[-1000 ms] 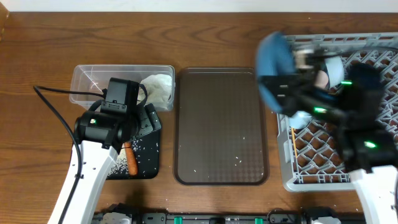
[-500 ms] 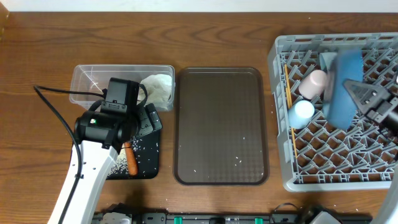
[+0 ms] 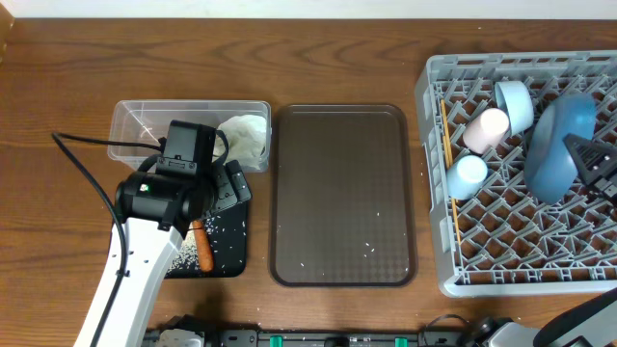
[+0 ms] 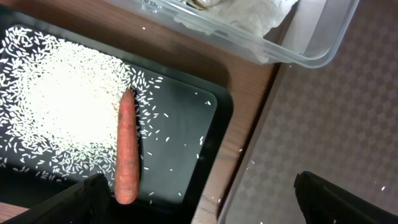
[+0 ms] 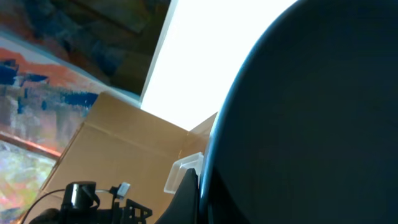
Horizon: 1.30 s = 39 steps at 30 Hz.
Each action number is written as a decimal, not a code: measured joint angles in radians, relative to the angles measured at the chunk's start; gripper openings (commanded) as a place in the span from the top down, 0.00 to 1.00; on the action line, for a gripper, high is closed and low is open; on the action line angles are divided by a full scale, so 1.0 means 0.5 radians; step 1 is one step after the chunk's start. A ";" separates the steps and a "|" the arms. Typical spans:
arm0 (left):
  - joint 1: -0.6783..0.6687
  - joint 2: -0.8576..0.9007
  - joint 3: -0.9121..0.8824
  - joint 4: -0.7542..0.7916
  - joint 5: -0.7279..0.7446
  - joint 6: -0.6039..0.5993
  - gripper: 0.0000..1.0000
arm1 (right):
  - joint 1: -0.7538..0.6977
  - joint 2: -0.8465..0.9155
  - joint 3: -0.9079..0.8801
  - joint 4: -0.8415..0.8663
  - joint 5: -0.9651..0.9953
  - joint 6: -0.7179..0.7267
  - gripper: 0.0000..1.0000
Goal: Sort waste into correct bins and load items into the dishwasher rack
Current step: 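Lower the plate into the rack and open the right gripper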
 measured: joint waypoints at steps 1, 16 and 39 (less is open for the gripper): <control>0.000 0.000 0.000 0.000 -0.001 0.000 0.02 | -0.020 0.000 0.006 -0.003 0.000 0.001 0.99; 0.000 0.000 0.000 0.001 -0.001 0.000 0.02 | -0.483 0.097 -0.046 -0.042 0.075 0.308 0.56; 0.000 0.000 0.000 0.001 -0.001 0.000 0.02 | -0.896 0.107 -0.057 0.413 0.725 1.041 0.02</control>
